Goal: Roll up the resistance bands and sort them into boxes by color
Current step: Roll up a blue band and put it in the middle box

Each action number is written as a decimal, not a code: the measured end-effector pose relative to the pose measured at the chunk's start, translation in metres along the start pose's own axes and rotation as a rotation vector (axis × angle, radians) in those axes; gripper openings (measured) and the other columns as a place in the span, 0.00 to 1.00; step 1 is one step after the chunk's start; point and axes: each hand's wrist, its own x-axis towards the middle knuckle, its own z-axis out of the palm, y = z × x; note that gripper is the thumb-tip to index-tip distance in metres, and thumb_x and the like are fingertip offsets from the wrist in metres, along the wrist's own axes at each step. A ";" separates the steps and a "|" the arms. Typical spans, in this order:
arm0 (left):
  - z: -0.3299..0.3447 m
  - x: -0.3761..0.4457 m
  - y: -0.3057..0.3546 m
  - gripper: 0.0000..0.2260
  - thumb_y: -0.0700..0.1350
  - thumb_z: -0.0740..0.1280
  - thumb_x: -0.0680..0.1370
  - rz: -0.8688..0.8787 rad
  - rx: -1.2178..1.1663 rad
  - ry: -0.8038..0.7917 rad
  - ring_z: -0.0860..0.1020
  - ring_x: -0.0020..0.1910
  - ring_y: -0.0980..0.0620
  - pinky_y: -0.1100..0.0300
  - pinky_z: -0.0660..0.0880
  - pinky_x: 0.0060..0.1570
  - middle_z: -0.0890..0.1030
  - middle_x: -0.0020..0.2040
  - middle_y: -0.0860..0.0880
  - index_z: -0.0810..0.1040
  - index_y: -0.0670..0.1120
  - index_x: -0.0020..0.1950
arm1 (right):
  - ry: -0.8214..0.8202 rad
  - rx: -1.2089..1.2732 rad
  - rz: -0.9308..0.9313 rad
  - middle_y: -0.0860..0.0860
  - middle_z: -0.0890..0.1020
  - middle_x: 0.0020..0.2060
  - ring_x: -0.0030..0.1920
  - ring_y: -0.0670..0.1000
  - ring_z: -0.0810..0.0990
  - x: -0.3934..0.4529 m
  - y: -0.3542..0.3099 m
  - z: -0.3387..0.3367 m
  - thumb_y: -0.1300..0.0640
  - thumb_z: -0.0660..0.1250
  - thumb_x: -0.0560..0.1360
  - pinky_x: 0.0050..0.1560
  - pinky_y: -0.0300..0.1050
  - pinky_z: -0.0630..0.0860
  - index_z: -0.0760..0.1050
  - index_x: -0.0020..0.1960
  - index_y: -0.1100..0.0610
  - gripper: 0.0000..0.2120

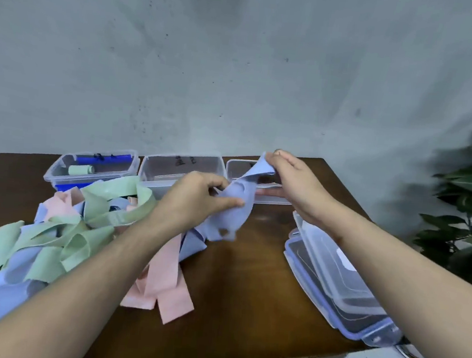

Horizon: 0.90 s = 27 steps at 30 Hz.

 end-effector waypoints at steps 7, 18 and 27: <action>0.038 -0.008 0.034 0.04 0.42 0.68 0.80 -0.031 -0.265 0.042 0.73 0.31 0.65 0.68 0.69 0.35 0.81 0.33 0.58 0.82 0.49 0.47 | -0.081 0.054 0.119 0.51 0.81 0.34 0.35 0.51 0.81 -0.019 0.005 -0.038 0.54 0.58 0.84 0.38 0.48 0.81 0.77 0.44 0.56 0.14; 0.050 -0.034 0.049 0.06 0.42 0.65 0.81 -0.116 -0.599 -0.099 0.76 0.46 0.54 0.63 0.75 0.47 0.81 0.47 0.50 0.82 0.43 0.53 | -0.364 -0.005 0.438 0.49 0.61 0.31 0.34 0.50 0.52 -0.026 0.012 -0.062 0.25 0.62 0.71 0.36 0.44 0.50 0.66 0.34 0.52 0.29; 0.015 -0.032 0.042 0.08 0.41 0.65 0.81 0.010 -0.756 -0.010 0.78 0.63 0.54 0.53 0.73 0.66 0.82 0.62 0.54 0.83 0.48 0.53 | -0.423 -0.244 0.276 0.55 0.85 0.53 0.50 0.51 0.83 -0.029 0.011 -0.038 0.46 0.64 0.81 0.52 0.45 0.77 0.82 0.59 0.58 0.17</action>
